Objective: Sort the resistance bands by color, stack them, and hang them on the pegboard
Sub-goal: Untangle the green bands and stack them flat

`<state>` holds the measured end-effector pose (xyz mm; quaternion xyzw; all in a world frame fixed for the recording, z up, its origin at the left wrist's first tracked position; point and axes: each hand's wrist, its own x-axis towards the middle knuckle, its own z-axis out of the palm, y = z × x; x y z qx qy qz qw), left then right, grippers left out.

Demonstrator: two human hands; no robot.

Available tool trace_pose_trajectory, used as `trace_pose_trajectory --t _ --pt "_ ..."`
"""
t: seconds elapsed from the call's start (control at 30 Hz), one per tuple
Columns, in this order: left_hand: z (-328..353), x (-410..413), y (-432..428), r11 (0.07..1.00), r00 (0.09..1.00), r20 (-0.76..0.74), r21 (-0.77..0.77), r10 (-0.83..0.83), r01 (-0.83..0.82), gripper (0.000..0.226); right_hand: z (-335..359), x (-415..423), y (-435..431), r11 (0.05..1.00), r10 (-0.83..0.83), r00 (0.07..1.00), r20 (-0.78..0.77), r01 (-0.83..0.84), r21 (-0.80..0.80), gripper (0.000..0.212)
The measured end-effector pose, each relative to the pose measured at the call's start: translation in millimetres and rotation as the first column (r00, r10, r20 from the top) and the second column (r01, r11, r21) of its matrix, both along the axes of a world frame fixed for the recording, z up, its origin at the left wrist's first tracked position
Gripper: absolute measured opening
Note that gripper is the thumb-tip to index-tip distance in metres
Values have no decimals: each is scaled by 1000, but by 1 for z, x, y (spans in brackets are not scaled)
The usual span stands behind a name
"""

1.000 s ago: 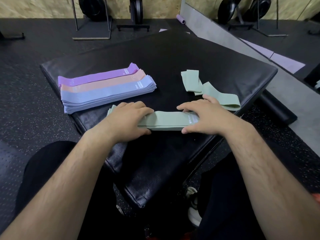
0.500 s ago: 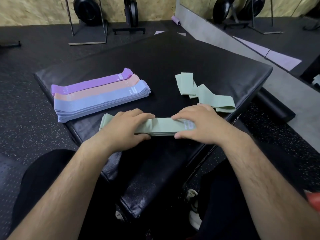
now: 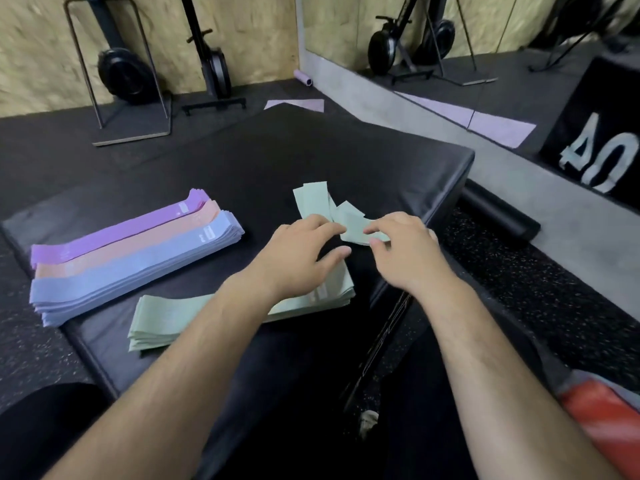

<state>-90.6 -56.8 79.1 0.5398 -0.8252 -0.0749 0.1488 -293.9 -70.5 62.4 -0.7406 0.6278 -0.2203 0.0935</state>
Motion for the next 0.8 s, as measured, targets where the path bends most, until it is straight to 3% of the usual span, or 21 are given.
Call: trace_pose_trajectory --t 0.13,0.33,0.47,0.57,0.67,0.8 --pt "8 -23 -36 998 999 31 53 -16 15 40 -6 -3 -15 991 -71 997 -14 72 111 35" --pt "5 -43 -78 982 982 170 180 -81 50 60 -15 -2 -32 976 -92 995 -49 99 195 44" --pt "-4 -48 -91 988 947 314 153 -59 10 64 -17 -5 -39 973 -121 992 -19 122 195 50" --pt "-5 -47 -94 996 930 365 86 -42 11 50 -16 -6 -39 976 -131 990 -50 138 168 47" --pt "2 -40 -91 997 949 308 49 -64 51 34 -10 -7 -37 988 -148 989 -10 149 50 32" --pt "22 -26 -80 999 998 34 -2 -49 49 26 -4 -7 -35 976 -107 963 247 150 -160 22"
